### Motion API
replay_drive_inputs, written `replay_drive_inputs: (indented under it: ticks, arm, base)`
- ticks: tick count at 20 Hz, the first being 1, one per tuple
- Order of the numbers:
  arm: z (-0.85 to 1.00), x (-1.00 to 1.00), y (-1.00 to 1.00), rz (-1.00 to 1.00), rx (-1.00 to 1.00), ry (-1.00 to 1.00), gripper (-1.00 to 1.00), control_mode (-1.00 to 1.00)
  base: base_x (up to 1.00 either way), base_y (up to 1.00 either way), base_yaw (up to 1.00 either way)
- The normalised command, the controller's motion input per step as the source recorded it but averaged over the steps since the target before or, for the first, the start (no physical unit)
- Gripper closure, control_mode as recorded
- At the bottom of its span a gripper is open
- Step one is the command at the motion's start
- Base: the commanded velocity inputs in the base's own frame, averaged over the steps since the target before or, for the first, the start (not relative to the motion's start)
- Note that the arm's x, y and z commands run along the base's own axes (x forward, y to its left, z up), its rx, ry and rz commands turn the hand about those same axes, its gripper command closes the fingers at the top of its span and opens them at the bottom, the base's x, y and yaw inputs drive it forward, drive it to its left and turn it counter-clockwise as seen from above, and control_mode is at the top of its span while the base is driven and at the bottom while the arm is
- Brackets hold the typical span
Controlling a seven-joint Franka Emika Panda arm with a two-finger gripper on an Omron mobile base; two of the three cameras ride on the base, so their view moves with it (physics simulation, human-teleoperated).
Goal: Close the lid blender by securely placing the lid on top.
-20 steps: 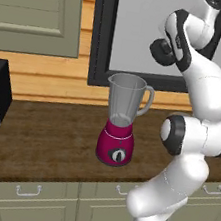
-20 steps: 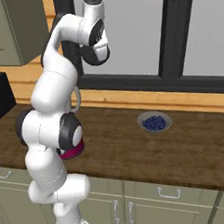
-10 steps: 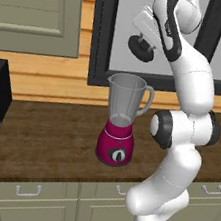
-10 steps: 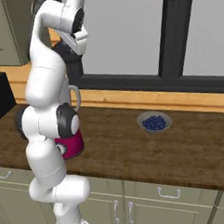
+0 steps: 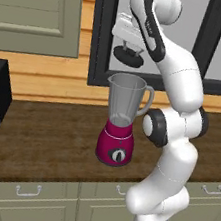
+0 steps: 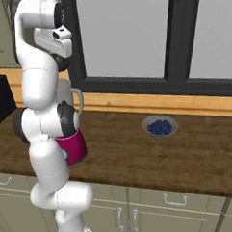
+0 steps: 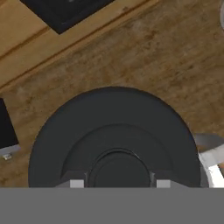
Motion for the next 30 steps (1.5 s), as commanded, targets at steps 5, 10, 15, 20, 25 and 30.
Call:
replay_drive_inputs:
  ticks: [5, 10, 15, 20, 25, 30]
  arm:
    - [-0.35, -0.36, -0.06, -0.06, -0.23, 0.01, 1.00, -1.00]
    - [-0.15, -0.03, 0.02, 0.00, -0.02, 0.00, 1.00, -1.00]
    - [-0.41, -0.06, 0.02, 0.00, -0.04, 0.00, 1.00, -1.00]
    - [-0.35, -0.13, 0.00, 0.00, -0.02, 0.00, 1.00, -1.00]
    - [-0.29, -0.26, 0.00, 0.00, 0.00, 0.00, 1.00, -1.00]
    - [-0.13, -0.13, 0.00, 0.00, 0.00, 0.02, 1.00, -1.00]
  base:
    - [0.00, 0.00, 0.00]
    - [0.00, 0.00, 0.00]
    - [0.00, 0.00, 0.00]
    - [0.00, 0.00, 0.00]
    - [0.00, 0.00, 0.00]
    - [0.00, 0.00, 0.00]
